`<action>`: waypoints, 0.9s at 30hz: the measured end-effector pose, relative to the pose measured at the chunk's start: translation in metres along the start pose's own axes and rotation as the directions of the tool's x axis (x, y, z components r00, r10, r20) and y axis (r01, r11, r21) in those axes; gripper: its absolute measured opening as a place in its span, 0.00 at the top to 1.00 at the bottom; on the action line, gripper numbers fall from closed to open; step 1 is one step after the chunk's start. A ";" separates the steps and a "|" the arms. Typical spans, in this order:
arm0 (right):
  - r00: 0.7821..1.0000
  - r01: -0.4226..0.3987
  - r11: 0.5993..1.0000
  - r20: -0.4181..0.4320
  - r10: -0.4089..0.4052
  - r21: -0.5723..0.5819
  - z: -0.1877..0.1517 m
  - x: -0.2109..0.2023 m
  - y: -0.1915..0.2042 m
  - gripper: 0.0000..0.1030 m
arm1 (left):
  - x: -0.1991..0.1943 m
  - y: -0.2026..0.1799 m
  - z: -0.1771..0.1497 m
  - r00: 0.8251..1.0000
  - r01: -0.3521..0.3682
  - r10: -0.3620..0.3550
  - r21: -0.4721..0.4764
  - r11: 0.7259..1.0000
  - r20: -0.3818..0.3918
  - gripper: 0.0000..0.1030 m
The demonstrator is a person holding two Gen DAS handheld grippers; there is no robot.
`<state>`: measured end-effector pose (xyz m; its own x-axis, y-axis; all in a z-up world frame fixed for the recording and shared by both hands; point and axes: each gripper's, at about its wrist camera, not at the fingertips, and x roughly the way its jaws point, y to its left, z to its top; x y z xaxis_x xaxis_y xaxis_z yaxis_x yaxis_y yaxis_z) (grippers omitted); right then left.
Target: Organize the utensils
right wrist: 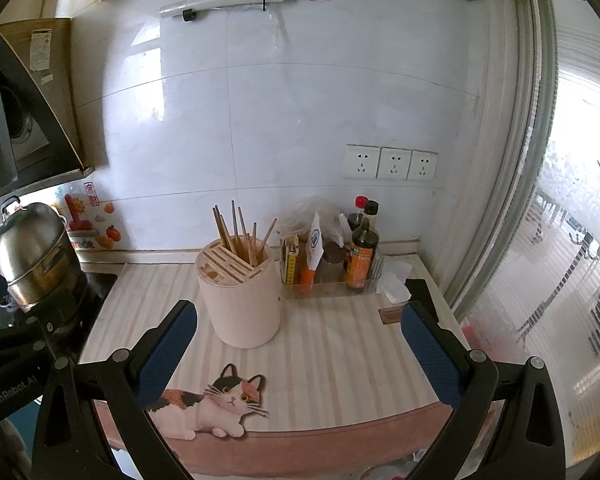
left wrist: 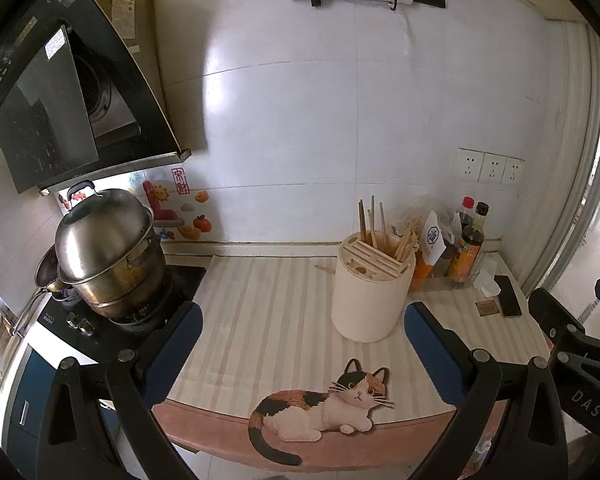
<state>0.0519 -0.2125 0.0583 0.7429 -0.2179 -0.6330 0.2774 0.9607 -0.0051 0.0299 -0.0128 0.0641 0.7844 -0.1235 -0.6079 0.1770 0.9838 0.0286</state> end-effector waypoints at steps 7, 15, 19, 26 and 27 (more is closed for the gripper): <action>1.000 -0.001 1.000 0.002 0.001 -0.008 -0.001 -0.002 0.000 0.00 | -0.001 0.000 0.000 1.000 -0.001 0.001 0.000 1.000 0.002 0.00; 1.000 -0.009 1.000 0.006 0.009 -0.013 0.000 -0.004 -0.002 0.00 | -0.003 -0.001 0.000 1.000 -0.002 0.002 0.000 1.000 0.006 0.00; 1.000 -0.011 1.000 0.007 0.011 -0.017 0.000 -0.005 -0.003 0.00 | -0.004 -0.002 0.000 1.000 -0.003 0.003 -0.001 1.000 0.005 0.00; 1.000 -0.013 1.000 0.007 0.014 -0.017 0.001 -0.006 -0.005 0.00 | -0.004 -0.001 0.000 1.000 -0.003 0.003 0.000 1.000 0.006 0.00; 1.000 -0.014 1.000 0.007 0.014 -0.017 0.001 -0.006 -0.005 0.00 | -0.004 -0.001 0.000 1.000 -0.004 0.004 -0.001 1.000 0.006 0.00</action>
<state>0.0468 -0.2163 0.0625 0.7508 -0.2054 -0.6278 0.2567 0.9665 -0.0092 0.0267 -0.0137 0.0664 0.7884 -0.1201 -0.6033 0.1731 0.9844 0.0304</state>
